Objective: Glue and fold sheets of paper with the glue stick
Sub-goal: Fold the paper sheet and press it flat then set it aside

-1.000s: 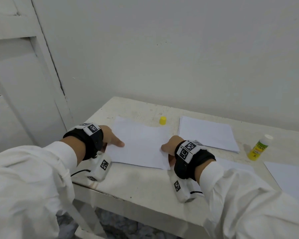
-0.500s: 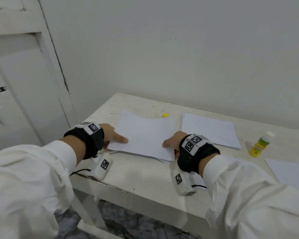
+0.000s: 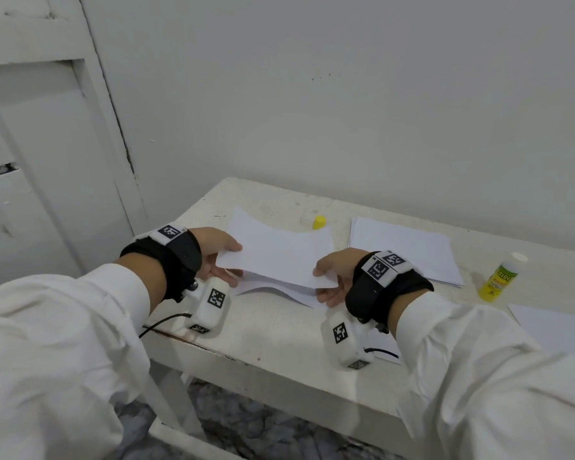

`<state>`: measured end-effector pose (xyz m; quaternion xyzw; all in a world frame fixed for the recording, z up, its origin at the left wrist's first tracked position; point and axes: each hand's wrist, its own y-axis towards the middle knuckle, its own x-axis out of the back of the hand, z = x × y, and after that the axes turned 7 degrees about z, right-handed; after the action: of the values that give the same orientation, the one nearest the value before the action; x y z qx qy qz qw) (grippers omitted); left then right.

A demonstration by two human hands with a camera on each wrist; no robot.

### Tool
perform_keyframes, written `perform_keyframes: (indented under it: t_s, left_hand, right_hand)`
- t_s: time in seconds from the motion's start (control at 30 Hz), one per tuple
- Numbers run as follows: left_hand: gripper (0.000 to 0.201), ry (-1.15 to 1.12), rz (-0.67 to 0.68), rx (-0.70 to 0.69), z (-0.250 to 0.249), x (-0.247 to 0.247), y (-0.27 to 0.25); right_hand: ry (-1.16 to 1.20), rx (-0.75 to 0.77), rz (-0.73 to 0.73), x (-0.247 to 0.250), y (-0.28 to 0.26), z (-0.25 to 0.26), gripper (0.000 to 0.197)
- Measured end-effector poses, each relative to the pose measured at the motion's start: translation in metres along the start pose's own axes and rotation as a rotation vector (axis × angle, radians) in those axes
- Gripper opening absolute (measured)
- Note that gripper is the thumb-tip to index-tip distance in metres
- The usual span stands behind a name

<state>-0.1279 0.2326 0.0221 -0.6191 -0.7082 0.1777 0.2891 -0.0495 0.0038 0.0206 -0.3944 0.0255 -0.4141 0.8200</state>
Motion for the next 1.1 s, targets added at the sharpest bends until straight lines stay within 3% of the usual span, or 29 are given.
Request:
perform_keyframes:
  t_s: [0.23,0.37,0.47,0.57,0.63,0.73,0.8,1.1]
  left_hand:
    - [0.016,-0.061,-0.03,-0.029,0.003,0.002,-0.009]
    - [0.003,-0.005,-0.049,-0.086,-0.01,-0.016,-0.017]
    - [0.014,0.038,-0.034,-0.175,-0.026,-0.05,-0.02]
    - [0.049,0.189,-0.07,-0.283,-0.037,-0.098,-0.017]
    - [0.056,0.309,-0.051,-0.33,-0.039,-0.132,-0.018]
    - [0.033,0.446,0.111,-0.344,-0.035,-0.175,-0.014]
    - [0.023,0.579,0.145,-0.336,-0.032,-0.194,-0.01]
    - [0.015,0.793,0.178,-0.269,-0.025,-0.223,-0.002]
  right_hand:
    - [0.113,0.041,-0.024,0.004,-0.01,-0.006,0.037]
    - [0.195,0.095,-0.093,0.027,-0.035,-0.023,0.015]
    - [0.247,0.124,-0.163,0.056,-0.057,-0.047,0.02]
    - [0.281,0.1,-0.232,0.087,-0.079,-0.083,0.023]
    - [0.284,0.052,-0.276,0.105,-0.094,-0.109,0.018]
    - [0.229,-0.01,-0.349,0.128,-0.108,-0.144,0.021]
    - [0.175,-0.045,-0.371,0.139,-0.112,-0.162,0.023]
    - [0.069,-0.149,-0.349,0.143,-0.107,-0.183,0.025]
